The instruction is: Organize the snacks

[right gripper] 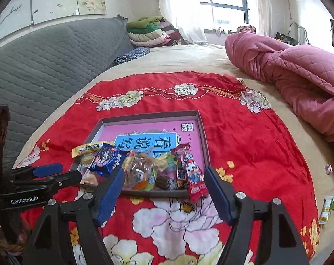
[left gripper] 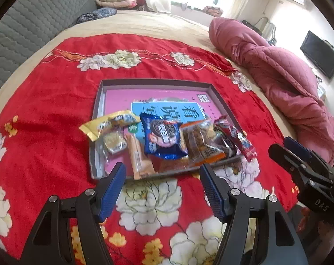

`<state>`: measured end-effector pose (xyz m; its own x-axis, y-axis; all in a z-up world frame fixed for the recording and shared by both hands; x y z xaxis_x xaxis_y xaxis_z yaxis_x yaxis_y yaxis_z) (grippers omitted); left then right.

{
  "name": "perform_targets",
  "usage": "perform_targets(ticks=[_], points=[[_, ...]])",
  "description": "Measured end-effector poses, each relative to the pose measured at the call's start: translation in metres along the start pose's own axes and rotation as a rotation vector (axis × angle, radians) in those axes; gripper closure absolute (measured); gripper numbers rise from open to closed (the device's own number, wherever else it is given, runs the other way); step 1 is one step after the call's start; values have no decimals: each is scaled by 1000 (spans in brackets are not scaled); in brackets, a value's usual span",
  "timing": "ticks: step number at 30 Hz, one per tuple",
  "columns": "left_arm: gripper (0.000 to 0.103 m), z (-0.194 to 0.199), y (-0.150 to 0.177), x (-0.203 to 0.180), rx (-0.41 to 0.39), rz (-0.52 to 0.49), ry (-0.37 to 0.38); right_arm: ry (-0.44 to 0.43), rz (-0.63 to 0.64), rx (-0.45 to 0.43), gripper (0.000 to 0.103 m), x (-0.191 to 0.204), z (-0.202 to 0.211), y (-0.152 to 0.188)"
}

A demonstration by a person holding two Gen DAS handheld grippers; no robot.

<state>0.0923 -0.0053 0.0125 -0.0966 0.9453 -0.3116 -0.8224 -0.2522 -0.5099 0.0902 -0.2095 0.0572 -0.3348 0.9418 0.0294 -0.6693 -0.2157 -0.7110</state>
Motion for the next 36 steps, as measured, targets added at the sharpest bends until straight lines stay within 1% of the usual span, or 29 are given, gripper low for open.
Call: perform_targets(ticks=[4,8,11,12,16,21,25,30,36], points=[[32,8,11,-1,2,-6,-18,-1,1,18,23,1,4,12],[32,11,23,5,31,11,-35,-21,-7,44,21,2,5,25],[32,14,30,9,43,12,-47,-42,-3,60,11,6,6,35],[32,16,32,10,44,13,-49,-46,0,66,10,7,6,38],[32,19,39,12,52,-5,-71,-28,20,86,10,13,8,48],[32,23,47,11,66,-14,-79,-52,0,110,10,18,11,53],[32,26,49,13,69,-1,-86,-70,-23,119,10,20,16,58],[32,28,51,19,75,18,-90,-64,-34,126,10,18,19,60],[32,31,51,19,67,15,-93,-54,-29,125,10,18,23,61]])
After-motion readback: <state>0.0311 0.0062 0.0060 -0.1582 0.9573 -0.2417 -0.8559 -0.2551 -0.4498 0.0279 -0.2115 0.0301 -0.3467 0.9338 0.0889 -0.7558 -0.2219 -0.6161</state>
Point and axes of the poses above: each gripper's, at about its wrist camera, not at the fingertips, and z roughly against the way its jaws point, x to its left, y to its underside, the point moved 1 cm from there along -z, roughly the way its jaws point, and after that the axes turned 8 degrees about z, right-handed, at the moved point
